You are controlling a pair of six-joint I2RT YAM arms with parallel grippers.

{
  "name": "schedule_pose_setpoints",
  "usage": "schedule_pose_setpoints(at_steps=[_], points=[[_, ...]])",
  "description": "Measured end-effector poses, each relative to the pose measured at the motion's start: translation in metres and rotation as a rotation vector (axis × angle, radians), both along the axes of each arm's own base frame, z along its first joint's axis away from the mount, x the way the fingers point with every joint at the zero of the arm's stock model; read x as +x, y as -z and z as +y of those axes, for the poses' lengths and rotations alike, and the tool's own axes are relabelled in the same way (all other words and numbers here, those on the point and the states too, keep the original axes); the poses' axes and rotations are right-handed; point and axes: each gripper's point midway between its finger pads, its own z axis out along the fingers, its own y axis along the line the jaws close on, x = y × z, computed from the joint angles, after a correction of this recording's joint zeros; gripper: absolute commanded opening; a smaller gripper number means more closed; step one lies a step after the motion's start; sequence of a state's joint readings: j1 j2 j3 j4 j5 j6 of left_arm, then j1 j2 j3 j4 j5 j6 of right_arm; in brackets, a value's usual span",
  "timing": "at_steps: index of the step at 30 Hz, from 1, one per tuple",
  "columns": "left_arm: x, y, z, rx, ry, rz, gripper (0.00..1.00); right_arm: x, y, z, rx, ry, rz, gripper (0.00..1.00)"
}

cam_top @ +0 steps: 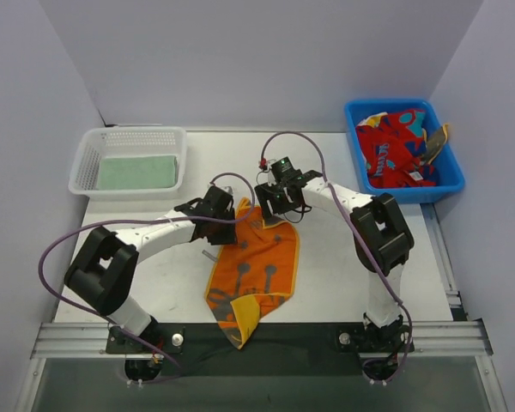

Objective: Fold and stack the towels
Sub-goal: Flatten out the crumpled towel

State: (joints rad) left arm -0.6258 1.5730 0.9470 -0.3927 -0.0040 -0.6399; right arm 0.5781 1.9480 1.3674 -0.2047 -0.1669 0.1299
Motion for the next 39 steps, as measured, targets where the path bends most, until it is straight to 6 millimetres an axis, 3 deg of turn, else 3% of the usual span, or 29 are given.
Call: schedule_pose_setpoints(at_steps=[5, 10, 13, 19, 21, 23, 26, 29, 31, 35, 39], points=[[-0.011, 0.025, 0.000, 0.002, 0.007, 0.060, 0.39, 0.000, 0.028, -0.007, -0.062, 0.012, 0.042, 0.65], [-0.018, 0.031, 0.001, -0.032, -0.017, 0.065, 0.38, 0.012, 0.027, -0.019, -0.107, 0.066, 0.008, 0.65], [-0.020, 0.032, 0.001, -0.066, -0.036, 0.045, 0.38, 0.025, 0.027, -0.041, -0.112, 0.145, 0.011, 0.64], [-0.034, 0.031, 0.002, -0.123, -0.059, 0.041, 0.38, 0.055, 0.023, -0.109, -0.129, 0.343, 0.006, 0.64], [-0.041, 0.030, 0.001, -0.126, -0.057, 0.048, 0.39, 0.054, 0.014, -0.116, -0.128, 0.359, -0.007, 0.64], [-0.049, 0.030, 0.001, -0.122, -0.050, 0.056, 0.39, 0.048, 0.002, -0.108, -0.113, 0.335, -0.025, 0.64], [-0.058, 0.030, 0.004, -0.108, -0.047, 0.069, 0.40, 0.034, -0.021, -0.078, -0.071, 0.254, -0.064, 0.64], [-0.062, 0.029, 0.009, -0.097, -0.056, 0.074, 0.47, 0.023, -0.042, -0.044, -0.024, 0.144, -0.108, 0.64], [-0.063, 0.028, 0.013, -0.083, -0.065, 0.071, 0.57, 0.016, -0.046, -0.030, -0.002, 0.092, -0.112, 0.64], [-0.054, 0.020, 0.029, -0.021, -0.079, 0.040, 0.65, 0.020, -0.041, -0.038, 0.013, 0.098, -0.088, 0.63], [-0.017, -0.005, 0.045, 0.033, -0.109, -0.045, 0.66, 0.031, -0.041, -0.058, 0.029, 0.141, -0.076, 0.63]])
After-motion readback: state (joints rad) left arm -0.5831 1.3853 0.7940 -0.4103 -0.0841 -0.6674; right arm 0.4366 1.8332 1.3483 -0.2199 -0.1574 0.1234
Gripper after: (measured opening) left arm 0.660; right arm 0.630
